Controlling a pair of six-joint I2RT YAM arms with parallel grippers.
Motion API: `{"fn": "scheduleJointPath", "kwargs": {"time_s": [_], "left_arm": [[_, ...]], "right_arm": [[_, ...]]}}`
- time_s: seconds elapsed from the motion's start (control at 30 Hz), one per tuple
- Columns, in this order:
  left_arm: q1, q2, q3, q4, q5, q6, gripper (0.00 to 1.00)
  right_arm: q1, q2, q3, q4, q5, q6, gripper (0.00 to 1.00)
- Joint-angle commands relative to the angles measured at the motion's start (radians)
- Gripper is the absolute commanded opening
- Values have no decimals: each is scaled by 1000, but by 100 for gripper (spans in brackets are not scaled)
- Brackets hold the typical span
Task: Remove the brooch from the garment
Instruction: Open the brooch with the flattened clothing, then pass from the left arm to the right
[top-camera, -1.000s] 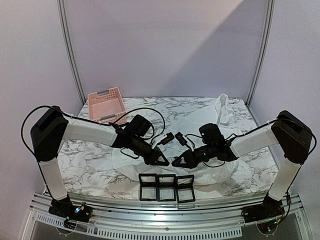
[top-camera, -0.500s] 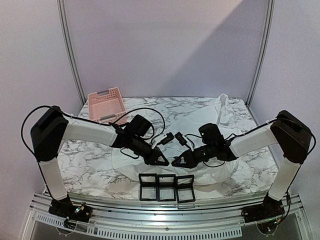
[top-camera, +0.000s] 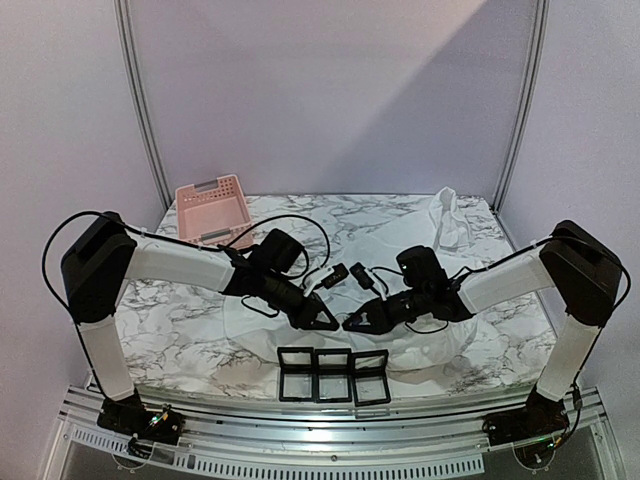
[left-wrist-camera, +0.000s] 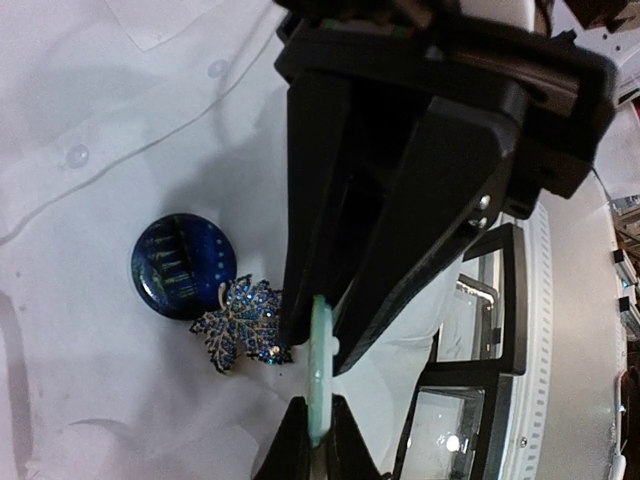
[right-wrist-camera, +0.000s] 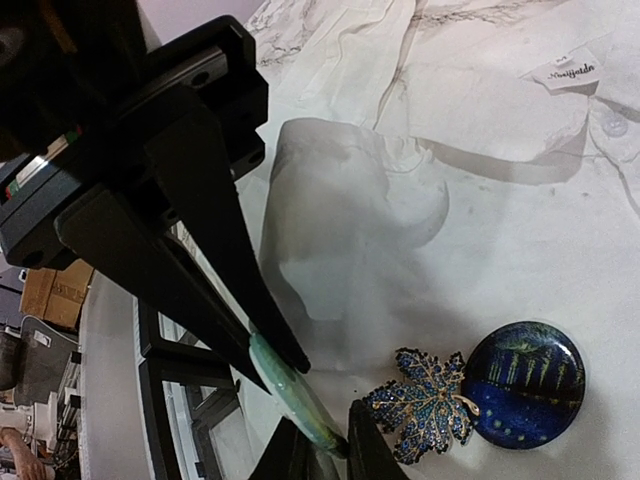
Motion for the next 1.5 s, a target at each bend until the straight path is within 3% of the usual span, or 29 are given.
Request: {"fn": "scheduleJointPath", "kwargs": {"time_s": [0.0, 0.4, 0.87, 1.17, 1.47], "left_arm": [[-33, -45, 16, 87, 86, -7, 0], [0, -10, 50, 35, -1, -26, 0], [38, -2, 68, 7, -28, -33, 0], [38, -5, 69, -1, -25, -23, 0], [38, -11, 67, 5, -10, -24, 0]], "right_arm": [[3, 23, 26, 59, 68, 11, 14], [3, -43, -33, 112, 7, -2, 27], [2, -255, -74, 17, 50, -62, 59], [-56, -268, -139, 118, 15, -10, 63], [-57, -215, -137, 126, 20, -5, 50]]}}
